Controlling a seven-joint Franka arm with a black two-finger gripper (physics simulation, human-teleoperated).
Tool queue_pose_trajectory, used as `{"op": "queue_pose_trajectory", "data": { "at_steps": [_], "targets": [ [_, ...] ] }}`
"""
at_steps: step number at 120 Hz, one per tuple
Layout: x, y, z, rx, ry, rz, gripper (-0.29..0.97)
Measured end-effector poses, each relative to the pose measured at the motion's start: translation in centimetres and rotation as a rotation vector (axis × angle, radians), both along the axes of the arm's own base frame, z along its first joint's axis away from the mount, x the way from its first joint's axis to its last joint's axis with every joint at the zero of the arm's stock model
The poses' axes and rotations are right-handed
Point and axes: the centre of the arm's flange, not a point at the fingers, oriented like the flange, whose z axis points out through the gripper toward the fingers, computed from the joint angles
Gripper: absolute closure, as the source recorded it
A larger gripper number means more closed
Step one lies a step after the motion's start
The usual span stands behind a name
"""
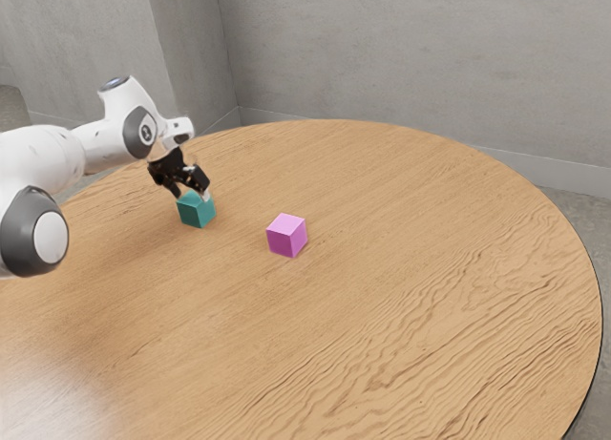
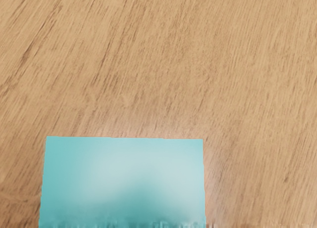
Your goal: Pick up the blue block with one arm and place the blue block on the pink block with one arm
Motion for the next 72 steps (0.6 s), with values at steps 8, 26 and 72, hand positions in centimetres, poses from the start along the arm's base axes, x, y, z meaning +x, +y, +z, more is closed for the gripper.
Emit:
{"op": "queue_pose_trajectory", "data": {
  "at_steps": [8,26,72],
  "targets": [
    [-0.3,0.5,0.0,0.043,0.018,0.004,0.00],
    [0.1,-0.1,0.1,0.090,0.027,-0.018,0.00],
    [0.5,-1.0,-1.2,0.107,0.037,-0.035,0.00]
  ]
}}
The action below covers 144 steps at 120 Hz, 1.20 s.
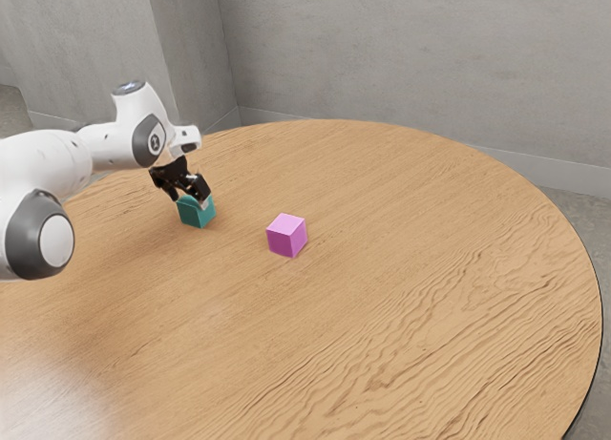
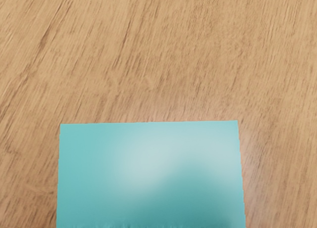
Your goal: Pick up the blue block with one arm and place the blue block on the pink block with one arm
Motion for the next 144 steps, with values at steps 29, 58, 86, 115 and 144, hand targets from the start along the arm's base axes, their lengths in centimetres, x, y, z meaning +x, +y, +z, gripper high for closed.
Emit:
{"op": "queue_pose_trajectory", "data": {
  "at_steps": [29,58,86,115,144],
  "targets": [
    [0.1,0.2,-1.1,0.004,-0.003,0.005,0.00],
    [0.4,0.4,-1.2,0.014,-0.033,0.011,0.00],
    [0.6,0.4,-1.6,0.014,-0.054,0.022,0.08],
    [0.8,0.2,-1.4,0.011,-0.065,0.034,0.28],
    [1.9,-3.0,2.5,0.017,-0.108,0.012,0.31]
  ]
}}
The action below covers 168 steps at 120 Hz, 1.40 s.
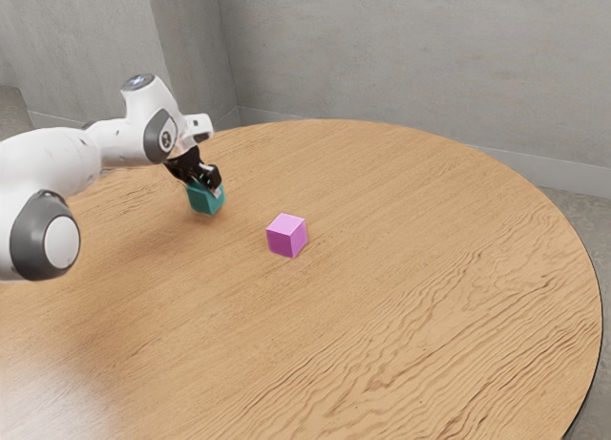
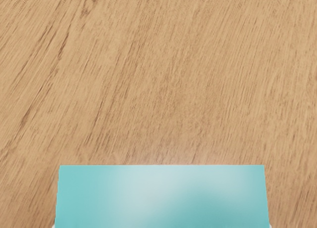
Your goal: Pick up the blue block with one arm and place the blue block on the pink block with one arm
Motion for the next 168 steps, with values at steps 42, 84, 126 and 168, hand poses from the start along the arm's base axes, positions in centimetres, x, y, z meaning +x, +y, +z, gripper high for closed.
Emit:
{"op": "queue_pose_trajectory", "data": {
  "at_steps": [42,84,126,168],
  "targets": [
    [1.2,-11.1,4.4,-0.107,0.002,-0.036,0.31],
    [-0.6,-18.9,4.2,-0.114,0.116,0.064,0.31],
    [-2.2,-23.3,4.9,-0.023,0.151,0.108,0.31],
    [-2.3,-23.1,4.4,0.021,0.151,0.130,0.31]
  ]
}}
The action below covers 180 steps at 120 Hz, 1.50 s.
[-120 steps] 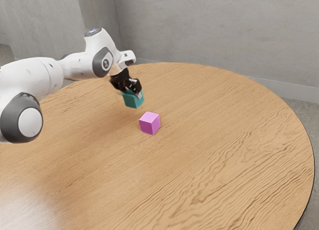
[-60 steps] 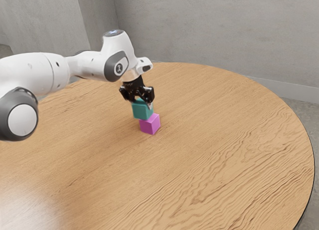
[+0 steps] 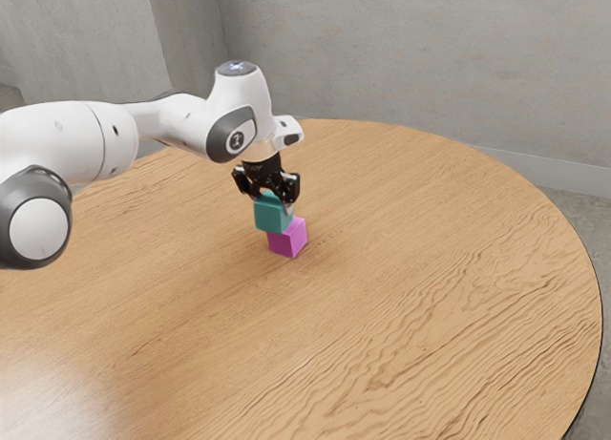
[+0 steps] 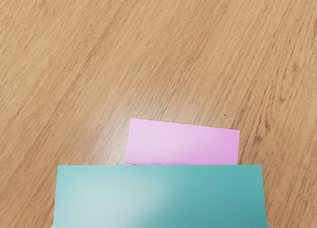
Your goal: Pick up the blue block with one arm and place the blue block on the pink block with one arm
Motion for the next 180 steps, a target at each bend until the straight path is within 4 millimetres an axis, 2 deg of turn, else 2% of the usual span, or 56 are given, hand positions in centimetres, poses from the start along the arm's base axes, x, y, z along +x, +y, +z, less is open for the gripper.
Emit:
{"op": "queue_pose_trajectory", "data": {
  "at_steps": [26,50,68,78,172,180],
  "targets": [
    [0.4,-0.5,0.5,-0.008,-0.041,-0.046,0.31],
    [0.7,-0.9,0.2,-0.049,-0.069,-0.071,0.31],
    [0.9,0.9,-0.1,-0.053,-0.078,-0.066,0.31],
    [0.9,1.3,-0.2,-0.054,-0.081,-0.073,0.31],
    [1.1,1.0,-0.8,-0.083,-0.083,-0.132,0.31],
    [1.1,1.0,-0.8,-0.083,-0.082,-0.136,0.27]
  ]
}}
